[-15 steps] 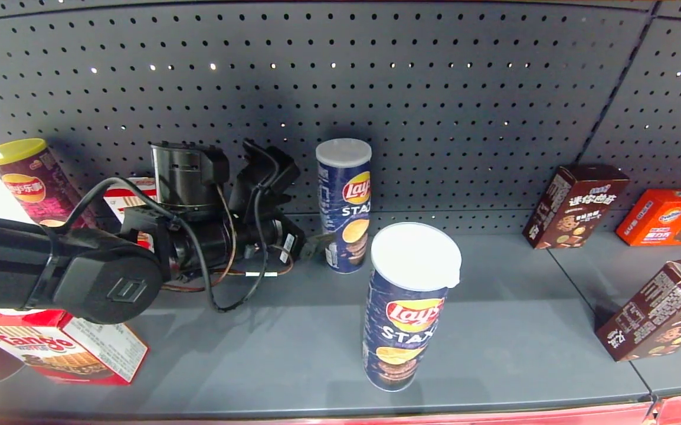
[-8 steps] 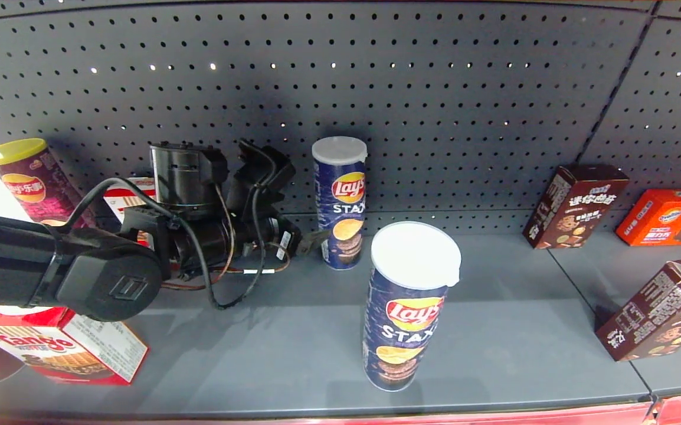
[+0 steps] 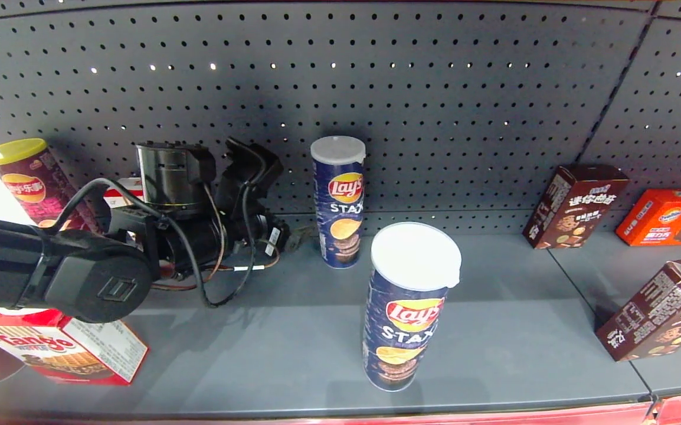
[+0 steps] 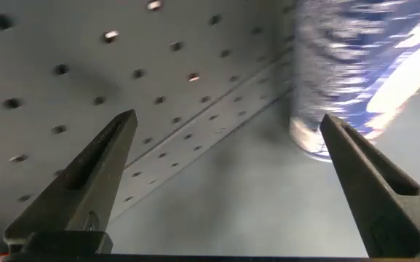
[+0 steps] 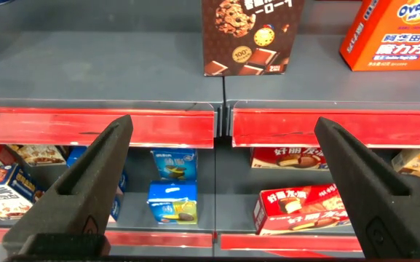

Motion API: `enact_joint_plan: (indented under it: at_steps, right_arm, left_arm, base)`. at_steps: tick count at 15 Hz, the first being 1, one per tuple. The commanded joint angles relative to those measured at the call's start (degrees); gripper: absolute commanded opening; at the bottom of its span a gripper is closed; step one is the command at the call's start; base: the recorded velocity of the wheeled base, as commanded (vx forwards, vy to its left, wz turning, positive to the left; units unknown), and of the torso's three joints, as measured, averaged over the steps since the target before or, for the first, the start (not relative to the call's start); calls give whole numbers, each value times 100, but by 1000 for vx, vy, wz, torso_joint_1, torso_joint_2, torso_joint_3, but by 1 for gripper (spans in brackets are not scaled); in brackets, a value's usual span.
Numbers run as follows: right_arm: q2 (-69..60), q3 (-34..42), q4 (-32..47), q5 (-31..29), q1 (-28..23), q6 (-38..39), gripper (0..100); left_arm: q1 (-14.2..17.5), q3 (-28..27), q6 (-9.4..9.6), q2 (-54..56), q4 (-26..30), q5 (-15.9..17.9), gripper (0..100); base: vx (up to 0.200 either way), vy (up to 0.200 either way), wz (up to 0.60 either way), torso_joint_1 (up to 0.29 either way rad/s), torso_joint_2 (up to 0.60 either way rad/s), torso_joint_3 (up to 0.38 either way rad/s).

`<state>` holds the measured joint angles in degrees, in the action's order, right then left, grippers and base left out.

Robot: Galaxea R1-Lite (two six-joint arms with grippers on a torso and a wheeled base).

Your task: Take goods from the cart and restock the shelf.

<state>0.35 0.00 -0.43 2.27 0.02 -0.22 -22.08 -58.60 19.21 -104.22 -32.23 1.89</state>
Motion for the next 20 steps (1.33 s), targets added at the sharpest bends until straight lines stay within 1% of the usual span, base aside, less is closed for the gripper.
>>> enact_joint_plan:
  at_steps: [1, 2, 4, 9, 10, 15, 18, 20]
  right_arm:
    - [9, 0, -1, 2, 6, -4, 100]
    - [9, 0, -1, 2, 6, -4, 100]
    - [9, 0, -1, 2, 6, -4, 100]
    - [9, 0, -1, 2, 6, -4, 100]
    - [9, 0, -1, 2, 6, -4, 100]
    - [9, 0, -1, 2, 6, -4, 100]
    - [9, 0, -1, 2, 6, -4, 100]
    - [9, 0, -1, 2, 6, -4, 100]
  left_arm:
    - [-7, -29, 100, 7, 6, -75, 100]
    - [-7, -46, 258, -46, 6, -92, 100]
    - [-51, -64, 311, -81, 6, -119, 100]
    - [-139, -108, 311, -222, -2, -145, 100]
    - [-218, -160, 302, -292, -2, -145, 100]
    - [-341, -407, 302, -477, -2, -171, 100]
    - [-359, -407, 302, -512, -2, -171, 100]
    - [-429, -442, 294, -521, 6, -171, 100]
  base:
    - [0, 0, 0, 0, 0, 0]
    - [0, 0, 0, 0, 0, 0]
    - [0, 0, 0, 0, 0, 0]
    - [0, 0, 0, 0, 0, 0]
    - [0, 0, 0, 0, 0, 0]
    - [0, 0, 0, 0, 0, 0]
    - [0, 0, 0, 0, 0, 0]
    - [0, 0, 0, 0, 0, 0]
